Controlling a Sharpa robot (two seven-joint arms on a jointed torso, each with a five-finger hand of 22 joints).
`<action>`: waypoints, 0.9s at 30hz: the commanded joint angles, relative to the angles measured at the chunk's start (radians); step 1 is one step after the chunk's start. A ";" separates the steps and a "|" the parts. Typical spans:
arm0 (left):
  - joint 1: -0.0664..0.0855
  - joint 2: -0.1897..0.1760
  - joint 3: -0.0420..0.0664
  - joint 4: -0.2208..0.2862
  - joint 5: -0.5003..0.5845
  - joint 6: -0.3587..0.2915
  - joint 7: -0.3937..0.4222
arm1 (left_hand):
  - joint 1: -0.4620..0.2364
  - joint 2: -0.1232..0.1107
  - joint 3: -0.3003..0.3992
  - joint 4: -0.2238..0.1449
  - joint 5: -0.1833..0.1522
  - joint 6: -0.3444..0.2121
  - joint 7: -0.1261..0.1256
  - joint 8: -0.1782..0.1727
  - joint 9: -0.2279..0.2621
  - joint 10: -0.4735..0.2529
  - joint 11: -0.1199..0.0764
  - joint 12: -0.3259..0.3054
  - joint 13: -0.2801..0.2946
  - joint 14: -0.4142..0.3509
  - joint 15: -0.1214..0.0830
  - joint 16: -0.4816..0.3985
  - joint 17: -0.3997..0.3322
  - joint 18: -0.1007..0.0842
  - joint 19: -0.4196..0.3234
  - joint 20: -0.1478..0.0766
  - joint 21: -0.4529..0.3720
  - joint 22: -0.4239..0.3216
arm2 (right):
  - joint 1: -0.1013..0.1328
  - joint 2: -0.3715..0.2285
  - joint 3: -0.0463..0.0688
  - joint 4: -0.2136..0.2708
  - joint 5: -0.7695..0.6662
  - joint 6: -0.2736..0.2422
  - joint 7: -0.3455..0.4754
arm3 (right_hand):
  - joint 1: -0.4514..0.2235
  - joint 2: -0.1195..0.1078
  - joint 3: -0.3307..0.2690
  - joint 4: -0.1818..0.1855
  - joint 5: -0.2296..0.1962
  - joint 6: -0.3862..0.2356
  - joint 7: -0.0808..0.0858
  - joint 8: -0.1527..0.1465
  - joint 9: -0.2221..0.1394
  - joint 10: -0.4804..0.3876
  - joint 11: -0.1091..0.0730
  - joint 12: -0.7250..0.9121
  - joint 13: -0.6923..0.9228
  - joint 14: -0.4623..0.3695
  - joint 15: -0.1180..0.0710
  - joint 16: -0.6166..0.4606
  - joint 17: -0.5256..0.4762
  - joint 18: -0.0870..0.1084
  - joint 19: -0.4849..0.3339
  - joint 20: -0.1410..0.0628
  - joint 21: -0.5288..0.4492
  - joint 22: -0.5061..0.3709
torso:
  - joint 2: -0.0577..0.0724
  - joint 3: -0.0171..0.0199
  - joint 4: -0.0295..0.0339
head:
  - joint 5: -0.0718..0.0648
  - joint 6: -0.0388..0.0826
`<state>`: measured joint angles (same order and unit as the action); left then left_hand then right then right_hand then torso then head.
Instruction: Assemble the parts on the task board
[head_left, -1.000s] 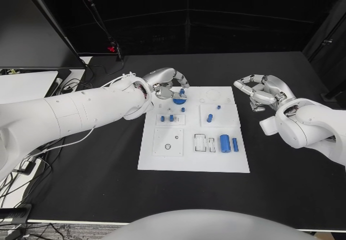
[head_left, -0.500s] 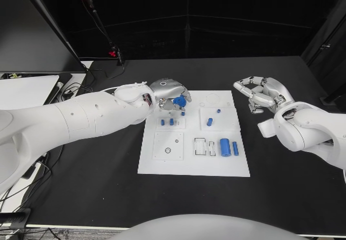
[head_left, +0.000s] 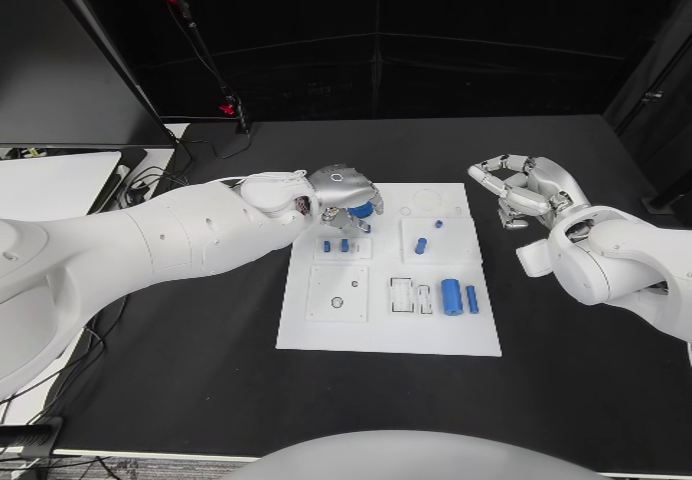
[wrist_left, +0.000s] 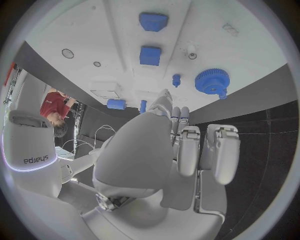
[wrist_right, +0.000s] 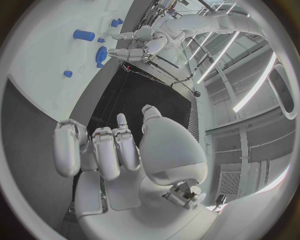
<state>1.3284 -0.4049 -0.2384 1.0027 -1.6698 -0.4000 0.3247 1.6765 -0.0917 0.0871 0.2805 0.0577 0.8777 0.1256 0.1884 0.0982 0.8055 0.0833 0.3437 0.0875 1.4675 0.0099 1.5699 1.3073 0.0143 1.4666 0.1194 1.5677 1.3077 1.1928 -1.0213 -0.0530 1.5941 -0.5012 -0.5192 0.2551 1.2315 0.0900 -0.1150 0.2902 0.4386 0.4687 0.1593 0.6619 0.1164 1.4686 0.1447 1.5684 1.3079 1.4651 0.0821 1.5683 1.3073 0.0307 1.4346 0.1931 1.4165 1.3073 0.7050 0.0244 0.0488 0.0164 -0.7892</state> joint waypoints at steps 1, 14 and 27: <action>0.000 0.006 0.001 -0.008 -0.054 0.020 -0.013 | 0.013 0.001 0.010 0.001 -0.004 0.010 0.001 -0.005 -0.002 0.007 -0.003 -0.004 -0.004 0.103 -0.009 0.001 0.263 -0.014 0.104 -0.006 0.003 0.263 | 0.001 0.002 0.001 0.001 0.004 -0.001 0.004 | 0.001 0.009 -0.005 0.002 0.004 -0.003 0.068 0.005 -0.001 0.102 0.007 0.002 0.263 0.106 0.006 0.002 0.264 0.018 -0.002 0.003 -0.003 0.199 | 0.000 -0.0004 -0.0010 | 0.001 0.000; -0.015 0.035 0.001 -0.046 -0.098 0.063 -0.024 | 0.048 0.001 0.050 -0.001 0.003 0.034 -0.008 -0.015 -0.009 0.024 -0.011 -0.009 -0.022 0.103 -0.014 0.001 0.263 -0.014 0.104 -0.009 0.003 0.263 | 0.001 0.003 0.001 0.000 0.004 0.003 -0.001 | 0.002 0.010 -0.005 0.001 0.005 -0.003 0.068 0.005 -0.001 0.102 0.007 0.002 0.263 0.106 0.006 0.002 0.264 0.018 -0.002 0.003 -0.004 0.199 | 0.000 0.0001 0.0001 | 0.002 -0.005; -0.020 0.052 0.001 -0.074 -0.100 0.057 -0.023 | 0.064 0.003 0.078 0.002 0.004 0.051 -0.012 -0.020 -0.013 0.040 -0.014 -0.014 -0.025 0.103 -0.016 0.001 0.263 -0.014 0.104 -0.011 0.003 0.263 | 0.001 0.004 0.001 0.001 0.004 0.003 0.000 | 0.002 0.010 -0.005 0.001 0.006 -0.004 0.068 0.006 -0.002 0.102 0.007 0.002 0.263 0.106 0.006 0.002 0.264 0.018 -0.003 0.003 -0.005 0.198 | 0.000 0.0002 -0.0003 | 0.001 -0.012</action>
<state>1.3070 -0.3545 -0.2384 0.9307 -1.7593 -0.3444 0.3094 1.7329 -0.0880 0.1586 0.2831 0.0577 0.9214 0.1159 0.1724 0.0867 0.8368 0.0685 0.3349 0.0635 1.4676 0.0029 1.5699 1.3073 0.0145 1.4629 0.1158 1.5677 1.3075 1.1926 -1.0183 -0.0531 1.5930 -0.4993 -0.5184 0.2511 1.2316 0.0899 -0.1149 0.2903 0.4386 0.4687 0.1593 0.6619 0.1156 1.4686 0.1447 1.5684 1.3079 1.4651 0.0821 1.5683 1.3073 0.0306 1.4346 0.1931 1.4164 1.3073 0.7050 0.0243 0.0486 0.0183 -0.8007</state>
